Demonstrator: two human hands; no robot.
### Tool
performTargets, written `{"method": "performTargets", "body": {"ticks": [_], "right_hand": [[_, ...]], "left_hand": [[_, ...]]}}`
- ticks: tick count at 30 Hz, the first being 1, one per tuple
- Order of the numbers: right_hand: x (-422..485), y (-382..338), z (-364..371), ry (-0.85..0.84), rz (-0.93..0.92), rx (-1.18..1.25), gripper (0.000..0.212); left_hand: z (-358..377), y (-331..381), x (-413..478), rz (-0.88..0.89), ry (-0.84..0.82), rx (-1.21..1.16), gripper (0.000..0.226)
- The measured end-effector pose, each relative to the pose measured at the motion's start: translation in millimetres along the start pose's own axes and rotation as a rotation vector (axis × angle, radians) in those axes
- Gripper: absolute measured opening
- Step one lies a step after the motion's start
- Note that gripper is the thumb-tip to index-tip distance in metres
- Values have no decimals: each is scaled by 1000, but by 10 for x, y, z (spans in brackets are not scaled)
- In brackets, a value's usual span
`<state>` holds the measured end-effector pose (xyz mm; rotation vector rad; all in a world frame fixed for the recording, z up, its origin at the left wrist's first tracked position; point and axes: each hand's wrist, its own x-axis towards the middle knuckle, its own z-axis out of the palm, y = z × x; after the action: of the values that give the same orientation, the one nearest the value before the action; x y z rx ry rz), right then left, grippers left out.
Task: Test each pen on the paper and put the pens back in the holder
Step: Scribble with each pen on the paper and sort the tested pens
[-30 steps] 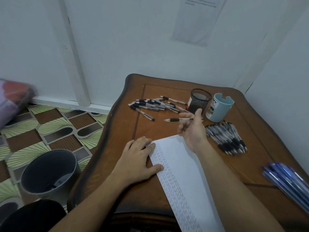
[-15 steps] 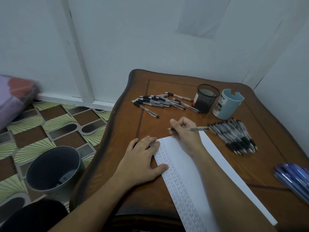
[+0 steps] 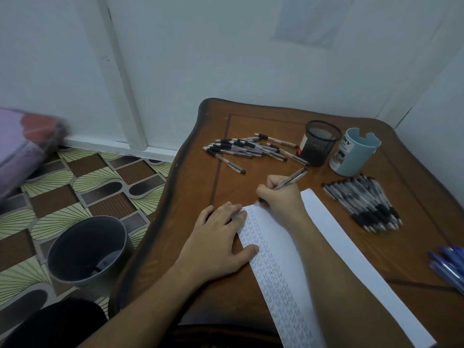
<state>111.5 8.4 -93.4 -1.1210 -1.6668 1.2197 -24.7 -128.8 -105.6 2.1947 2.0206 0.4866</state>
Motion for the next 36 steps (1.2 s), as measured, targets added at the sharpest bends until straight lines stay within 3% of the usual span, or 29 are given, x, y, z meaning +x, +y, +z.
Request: {"method": "performTargets", "body": {"ticks": [18, 36], "right_hand": [[2, 26, 0, -15, -13, 17, 41], [-16, 15, -25, -11, -39, 9, 37]], "left_hand": [[6, 15, -3, 4, 17, 1, 81], [-5, 20, 0, -2, 6, 7, 83]]}}
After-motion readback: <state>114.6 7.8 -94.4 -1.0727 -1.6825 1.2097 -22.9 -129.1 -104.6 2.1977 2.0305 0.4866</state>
